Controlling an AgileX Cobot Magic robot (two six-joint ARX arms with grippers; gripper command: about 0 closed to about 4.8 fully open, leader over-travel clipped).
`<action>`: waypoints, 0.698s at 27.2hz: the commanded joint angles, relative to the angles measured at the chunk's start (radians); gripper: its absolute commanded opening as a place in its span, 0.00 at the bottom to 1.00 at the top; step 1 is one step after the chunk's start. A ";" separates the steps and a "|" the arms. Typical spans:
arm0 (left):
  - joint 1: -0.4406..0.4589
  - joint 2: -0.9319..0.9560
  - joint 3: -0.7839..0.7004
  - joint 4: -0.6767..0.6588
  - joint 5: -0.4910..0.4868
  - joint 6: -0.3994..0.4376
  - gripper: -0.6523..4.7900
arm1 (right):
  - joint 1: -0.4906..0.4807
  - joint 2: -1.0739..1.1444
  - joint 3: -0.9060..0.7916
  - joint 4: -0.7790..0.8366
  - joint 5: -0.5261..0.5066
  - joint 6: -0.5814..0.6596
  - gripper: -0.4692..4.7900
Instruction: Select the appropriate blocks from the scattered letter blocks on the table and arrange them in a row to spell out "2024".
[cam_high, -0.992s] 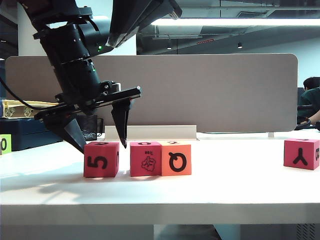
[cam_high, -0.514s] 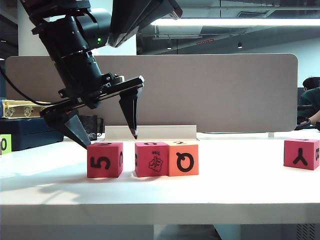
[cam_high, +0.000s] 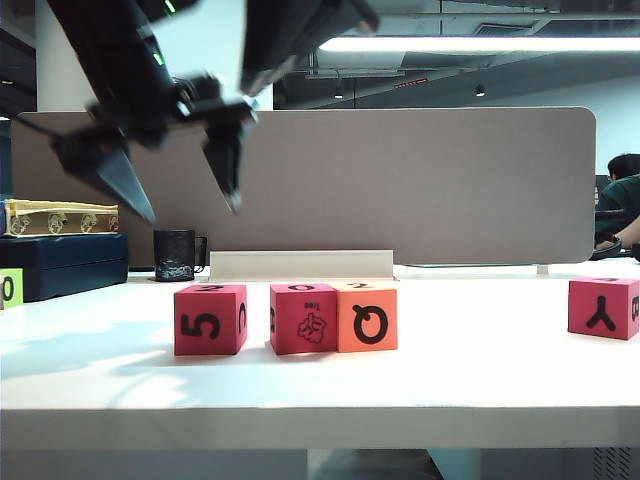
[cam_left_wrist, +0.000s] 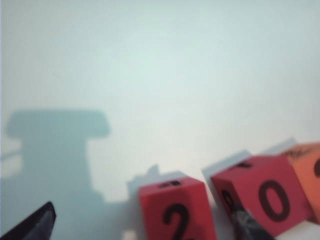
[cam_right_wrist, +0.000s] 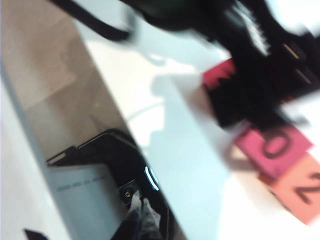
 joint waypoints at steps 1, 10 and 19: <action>0.085 -0.119 0.004 0.014 0.011 0.026 1.00 | -0.076 -0.039 0.003 0.051 0.018 0.039 0.08; 0.099 -0.319 0.004 0.006 0.117 0.222 0.84 | -0.391 -0.064 0.003 0.054 0.019 0.109 0.08; 0.099 -0.335 0.004 -0.054 0.203 0.222 0.84 | -0.603 -0.063 0.003 -0.010 0.046 0.222 0.11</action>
